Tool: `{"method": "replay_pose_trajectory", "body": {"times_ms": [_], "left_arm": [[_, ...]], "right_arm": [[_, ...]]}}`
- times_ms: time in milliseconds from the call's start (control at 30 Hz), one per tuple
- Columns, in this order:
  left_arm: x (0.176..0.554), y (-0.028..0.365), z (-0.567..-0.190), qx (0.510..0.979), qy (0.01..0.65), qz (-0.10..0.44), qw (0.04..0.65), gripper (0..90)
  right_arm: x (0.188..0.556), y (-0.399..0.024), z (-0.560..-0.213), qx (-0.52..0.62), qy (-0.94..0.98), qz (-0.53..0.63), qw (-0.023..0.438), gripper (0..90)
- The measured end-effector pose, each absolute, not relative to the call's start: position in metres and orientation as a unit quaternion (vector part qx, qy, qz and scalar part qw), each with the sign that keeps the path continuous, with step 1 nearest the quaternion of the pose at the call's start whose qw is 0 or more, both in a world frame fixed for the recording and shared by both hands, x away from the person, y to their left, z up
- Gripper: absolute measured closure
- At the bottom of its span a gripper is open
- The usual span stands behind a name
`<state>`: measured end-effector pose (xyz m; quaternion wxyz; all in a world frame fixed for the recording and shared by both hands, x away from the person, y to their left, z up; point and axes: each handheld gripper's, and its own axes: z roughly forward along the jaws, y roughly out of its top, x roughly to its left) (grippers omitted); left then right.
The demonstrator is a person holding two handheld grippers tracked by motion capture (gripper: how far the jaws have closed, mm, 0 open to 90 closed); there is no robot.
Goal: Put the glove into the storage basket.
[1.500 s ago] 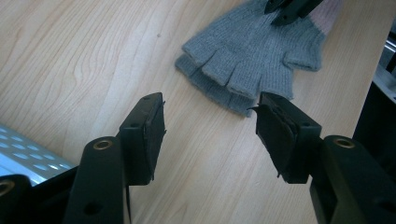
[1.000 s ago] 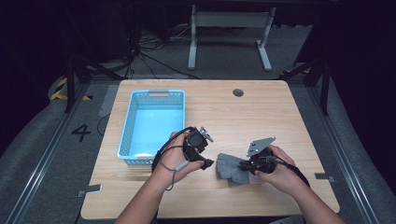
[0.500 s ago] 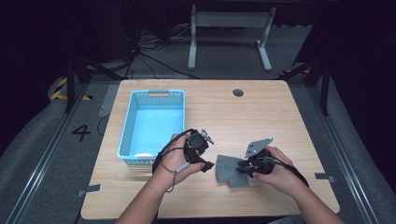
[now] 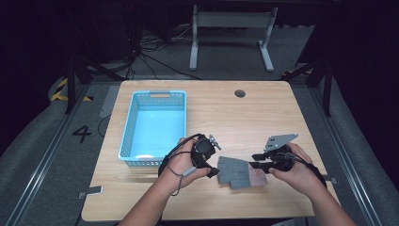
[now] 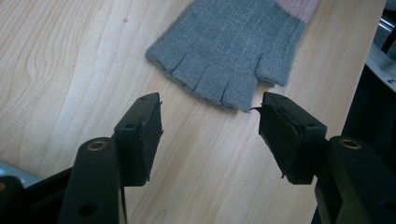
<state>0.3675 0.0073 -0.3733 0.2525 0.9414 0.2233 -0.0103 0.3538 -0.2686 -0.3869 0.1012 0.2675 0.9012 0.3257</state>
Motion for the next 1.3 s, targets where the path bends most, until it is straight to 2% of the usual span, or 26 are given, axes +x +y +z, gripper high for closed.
{"method": "replay_pose_trajectory", "body": {"times_ms": [133, 433, 900, 1167, 1300], "left_arm": [[0.368, 0.004, -0.375, 0.943, 0.216, -0.008, 0.253, 40.1], [0.366, -0.011, -0.379, 0.943, 0.195, -0.005, 0.271, 39.5], [0.366, -0.019, -0.382, 0.94, 0.188, -0.003, 0.285, 38.3], [0.361, -0.038, -0.391, 0.945, 0.141, -0.002, 0.294, 49.6], [0.36, -0.05, -0.398, 0.948, 0.12, -0.007, 0.294, 50.5]], "right_arm": [[0.355, -0.28, -0.382, 0.282, 0.897, 0.324, 0.105, 70.8], [0.362, -0.308, -0.381, 0.322, 0.884, 0.319, 0.113, 69.8], [0.366, -0.327, -0.38, 0.349, 0.872, 0.322, 0.118, 69.2], [0.368, -0.337, -0.38, 0.362, 0.867, 0.322, 0.116, 69.6], [0.368, -0.34, -0.38, 0.365, 0.865, 0.325, 0.116, 69.2]]}}
